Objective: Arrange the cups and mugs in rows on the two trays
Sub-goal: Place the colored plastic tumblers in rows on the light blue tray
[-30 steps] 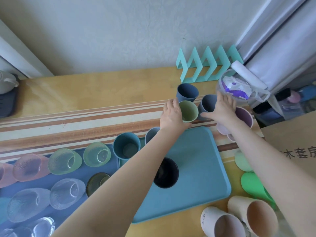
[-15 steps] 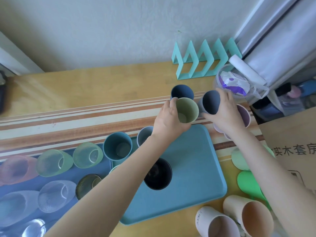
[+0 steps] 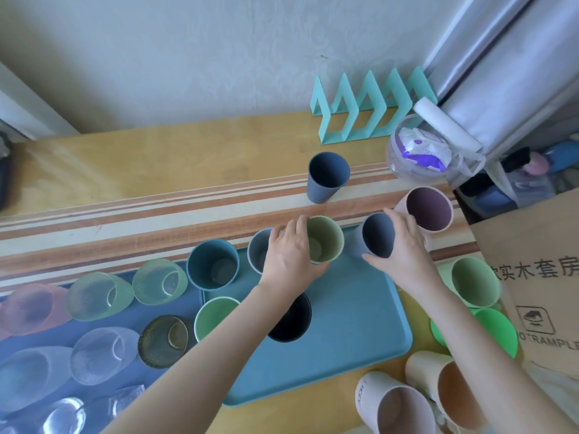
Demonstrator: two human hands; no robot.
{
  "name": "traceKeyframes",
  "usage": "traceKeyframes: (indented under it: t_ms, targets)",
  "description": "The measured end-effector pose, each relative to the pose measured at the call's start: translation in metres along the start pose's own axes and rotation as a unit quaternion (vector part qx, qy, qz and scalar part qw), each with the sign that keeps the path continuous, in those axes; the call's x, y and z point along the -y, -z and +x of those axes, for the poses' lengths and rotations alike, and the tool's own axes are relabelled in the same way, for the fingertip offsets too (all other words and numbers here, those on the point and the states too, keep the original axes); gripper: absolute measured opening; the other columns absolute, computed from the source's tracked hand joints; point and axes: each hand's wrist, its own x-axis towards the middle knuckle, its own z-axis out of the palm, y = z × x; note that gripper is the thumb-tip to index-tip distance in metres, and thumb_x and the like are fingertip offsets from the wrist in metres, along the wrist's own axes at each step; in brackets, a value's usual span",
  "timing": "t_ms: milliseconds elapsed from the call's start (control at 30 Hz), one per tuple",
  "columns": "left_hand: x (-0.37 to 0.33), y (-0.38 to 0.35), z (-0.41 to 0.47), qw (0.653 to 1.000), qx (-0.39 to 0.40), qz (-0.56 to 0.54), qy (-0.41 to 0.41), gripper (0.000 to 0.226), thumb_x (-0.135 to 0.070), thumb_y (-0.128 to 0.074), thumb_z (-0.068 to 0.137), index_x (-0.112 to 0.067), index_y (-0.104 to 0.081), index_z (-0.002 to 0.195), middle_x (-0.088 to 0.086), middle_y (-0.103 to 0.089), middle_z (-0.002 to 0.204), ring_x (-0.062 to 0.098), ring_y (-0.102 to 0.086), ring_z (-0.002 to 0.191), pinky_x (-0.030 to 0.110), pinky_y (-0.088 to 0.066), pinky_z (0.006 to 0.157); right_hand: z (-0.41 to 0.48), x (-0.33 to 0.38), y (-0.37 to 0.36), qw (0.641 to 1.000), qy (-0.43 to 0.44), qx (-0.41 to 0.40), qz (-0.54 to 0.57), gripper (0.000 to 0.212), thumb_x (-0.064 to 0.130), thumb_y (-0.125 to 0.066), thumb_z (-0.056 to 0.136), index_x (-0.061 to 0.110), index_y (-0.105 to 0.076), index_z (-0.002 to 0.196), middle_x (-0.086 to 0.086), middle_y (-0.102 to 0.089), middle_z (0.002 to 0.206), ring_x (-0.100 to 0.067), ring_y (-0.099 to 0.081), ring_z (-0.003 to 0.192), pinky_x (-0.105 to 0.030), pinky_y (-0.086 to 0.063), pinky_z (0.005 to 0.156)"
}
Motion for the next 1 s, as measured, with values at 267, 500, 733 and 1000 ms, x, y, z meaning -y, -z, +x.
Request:
traceKeyframes:
  t_ms: [267, 500, 733, 1000]
  targets:
    - [0.005, -0.007, 0.001, 0.997, -0.032, 0.074, -0.007, 0.078, -0.050, -0.068, 0.065, -0.003, -0.048, 0.124, 0.007, -0.063, 0.103, 0.026, -0.058, 0.103, 0.048, 0.008, 0.113, 0.002, -0.009, -0.012, 1.000, 0.026, 0.005, 0.002, 0.091, 0.020, -0.083, 0.063, 0.007, -0.032, 0.137, -0.010, -0.041, 0.128, -0.018, -0.031, 0.124, -0.018, -0.023, 0.095]
    - [0.003, 0.004, 0.004, 0.996, 0.003, 0.080, -0.036, 0.103, -0.054, -0.075, 0.058, -0.011, -0.030, 0.141, 0.007, -0.054, 0.127, 0.028, -0.041, 0.127, 0.048, 0.014, 0.111, 0.001, -0.006, -0.010, 0.996, -0.019, 0.030, 0.084, 0.104, 0.025, -0.084, 0.064, 0.012, -0.018, 0.144, -0.007, -0.027, 0.144, -0.018, -0.027, 0.134, -0.022, -0.022, 0.102]
    - [0.002, -0.009, 0.010, 0.997, -0.022, 0.068, -0.041, 0.080, -0.043, -0.077, 0.057, -0.008, -0.050, 0.125, 0.009, -0.062, 0.100, 0.029, -0.061, 0.097, 0.042, 0.009, 0.111, -0.002, -0.011, -0.009, 0.987, -0.058, 0.035, 0.144, 0.090, 0.025, -0.080, 0.069, 0.019, -0.027, 0.141, -0.001, -0.031, 0.147, -0.014, -0.029, 0.133, -0.020, -0.022, 0.099]
    - [-0.002, -0.018, 0.008, 0.996, -0.043, 0.070, -0.040, 0.074, -0.042, -0.075, 0.058, -0.008, -0.052, 0.120, 0.006, -0.063, 0.096, 0.026, -0.062, 0.091, 0.044, 0.002, 0.112, 0.002, -0.008, -0.007, 0.986, -0.065, 0.035, 0.151, 0.088, 0.026, -0.081, 0.069, 0.022, -0.028, 0.140, 0.000, -0.032, 0.145, -0.015, -0.031, 0.132, -0.021, -0.023, 0.098]
